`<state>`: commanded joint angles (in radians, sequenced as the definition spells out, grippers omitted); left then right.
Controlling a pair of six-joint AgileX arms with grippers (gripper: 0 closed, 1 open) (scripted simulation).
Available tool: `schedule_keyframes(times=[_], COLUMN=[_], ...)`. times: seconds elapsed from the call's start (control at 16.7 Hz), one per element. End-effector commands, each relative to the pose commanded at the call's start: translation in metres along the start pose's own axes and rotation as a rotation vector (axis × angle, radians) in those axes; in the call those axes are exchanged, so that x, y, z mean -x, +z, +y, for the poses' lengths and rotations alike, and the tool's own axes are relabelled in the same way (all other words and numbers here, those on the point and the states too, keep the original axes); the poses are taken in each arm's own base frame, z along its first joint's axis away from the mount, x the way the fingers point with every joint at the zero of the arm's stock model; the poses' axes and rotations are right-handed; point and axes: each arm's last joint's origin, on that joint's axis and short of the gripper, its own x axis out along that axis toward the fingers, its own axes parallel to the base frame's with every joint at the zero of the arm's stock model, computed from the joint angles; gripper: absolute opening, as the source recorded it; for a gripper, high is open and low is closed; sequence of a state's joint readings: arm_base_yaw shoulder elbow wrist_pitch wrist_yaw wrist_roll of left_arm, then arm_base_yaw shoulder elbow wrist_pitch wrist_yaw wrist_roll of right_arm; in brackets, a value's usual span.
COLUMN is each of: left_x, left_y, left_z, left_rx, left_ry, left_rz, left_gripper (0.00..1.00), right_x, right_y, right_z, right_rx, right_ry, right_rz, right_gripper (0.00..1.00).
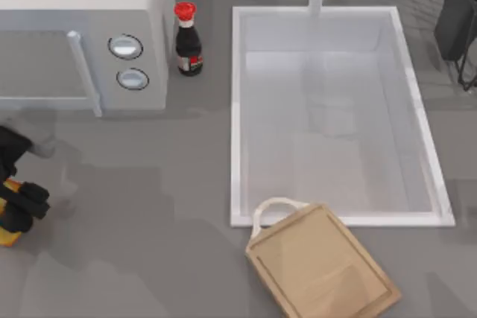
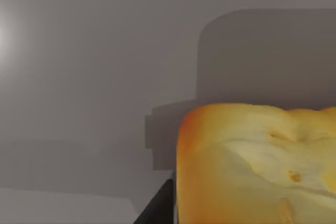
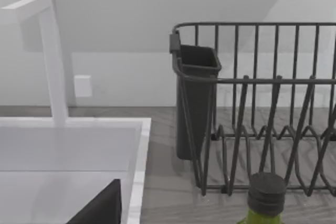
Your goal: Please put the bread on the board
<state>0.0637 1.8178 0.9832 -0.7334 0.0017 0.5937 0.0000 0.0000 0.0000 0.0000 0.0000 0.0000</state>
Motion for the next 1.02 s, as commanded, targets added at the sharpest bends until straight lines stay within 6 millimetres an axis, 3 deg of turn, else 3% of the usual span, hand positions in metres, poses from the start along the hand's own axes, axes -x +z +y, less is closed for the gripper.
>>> schedule_keyframes(times=[0.24,0.66,1.02], left_x=[0.018,0.095,0.098], left_y=[0.004,0.001,0.000], left_z=[0.003,0.001,0.001], left_rx=[-0.001,-0.001,0.000], left_ry=[0.002,-0.004,-0.002], left_rz=[-0.003,0.006,0.003], left_gripper=[0.00,0.00,0.00], right_x=[0.000,0.000,0.000], right_y=[0.000,0.000,0.000], right_z=[0.000,0.000,0.000], right_rx=[0.000,0.000,0.000], right_ry=[0.000,0.000,0.000], right_rz=[0.000,0.000,0.000], right_gripper=[1.00,1.00,1.00])
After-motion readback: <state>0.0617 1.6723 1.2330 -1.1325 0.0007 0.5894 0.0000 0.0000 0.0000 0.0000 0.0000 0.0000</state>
